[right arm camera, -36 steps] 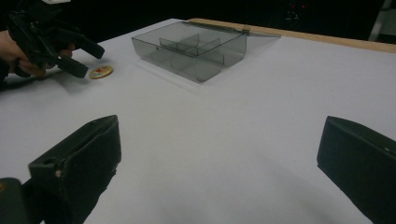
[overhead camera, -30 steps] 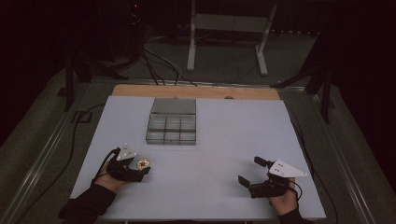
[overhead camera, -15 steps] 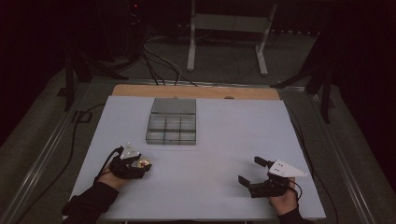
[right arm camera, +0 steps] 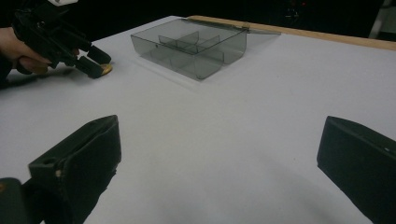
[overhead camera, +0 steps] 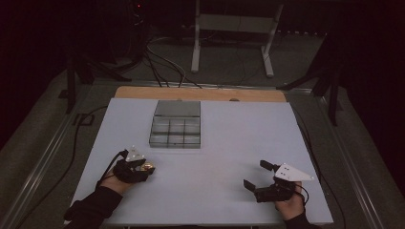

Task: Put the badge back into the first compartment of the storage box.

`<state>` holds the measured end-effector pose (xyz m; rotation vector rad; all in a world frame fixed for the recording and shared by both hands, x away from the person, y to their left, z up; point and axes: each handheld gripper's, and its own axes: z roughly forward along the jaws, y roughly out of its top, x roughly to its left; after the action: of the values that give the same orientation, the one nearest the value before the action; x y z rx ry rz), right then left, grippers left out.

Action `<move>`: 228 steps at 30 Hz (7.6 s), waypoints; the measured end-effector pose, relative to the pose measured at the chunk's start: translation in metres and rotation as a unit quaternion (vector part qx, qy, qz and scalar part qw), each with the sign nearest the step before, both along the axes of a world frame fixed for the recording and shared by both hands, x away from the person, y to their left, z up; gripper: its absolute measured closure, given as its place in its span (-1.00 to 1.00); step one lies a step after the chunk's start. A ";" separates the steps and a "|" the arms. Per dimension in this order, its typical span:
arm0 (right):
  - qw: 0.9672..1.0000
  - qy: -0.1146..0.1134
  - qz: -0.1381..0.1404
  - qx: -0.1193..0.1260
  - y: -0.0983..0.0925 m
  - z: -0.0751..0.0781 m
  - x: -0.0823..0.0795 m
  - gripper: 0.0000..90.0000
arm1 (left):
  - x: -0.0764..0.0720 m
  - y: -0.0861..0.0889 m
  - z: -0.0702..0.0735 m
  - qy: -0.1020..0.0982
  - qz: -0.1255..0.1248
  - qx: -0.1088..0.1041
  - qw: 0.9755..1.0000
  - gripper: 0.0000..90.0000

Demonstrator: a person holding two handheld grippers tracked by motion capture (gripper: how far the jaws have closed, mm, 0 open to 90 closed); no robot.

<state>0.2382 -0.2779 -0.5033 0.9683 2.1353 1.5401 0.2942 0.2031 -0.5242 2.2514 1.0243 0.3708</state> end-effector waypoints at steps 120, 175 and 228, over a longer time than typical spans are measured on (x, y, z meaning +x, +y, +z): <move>1.000 0.001 -0.003 0.001 -0.001 0.000 0.000 -1.00 | 0.040 -0.022 0.073 -0.048 -0.022 -0.018 0.998 0.08; 1.000 0.004 0.000 -0.001 -0.001 -0.001 0.001 -1.00 | 0.103 -0.018 0.083 -0.045 0.030 -0.060 0.997 0.08; 1.000 0.007 0.003 0.000 -0.001 -0.002 0.001 -1.00 | 0.143 -0.036 0.037 -0.032 0.055 -0.062 0.996 0.08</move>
<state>0.2394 -0.2792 -0.5056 0.9766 2.1509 1.5405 0.4373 0.1671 -0.4876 2.0661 1.1094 0.4108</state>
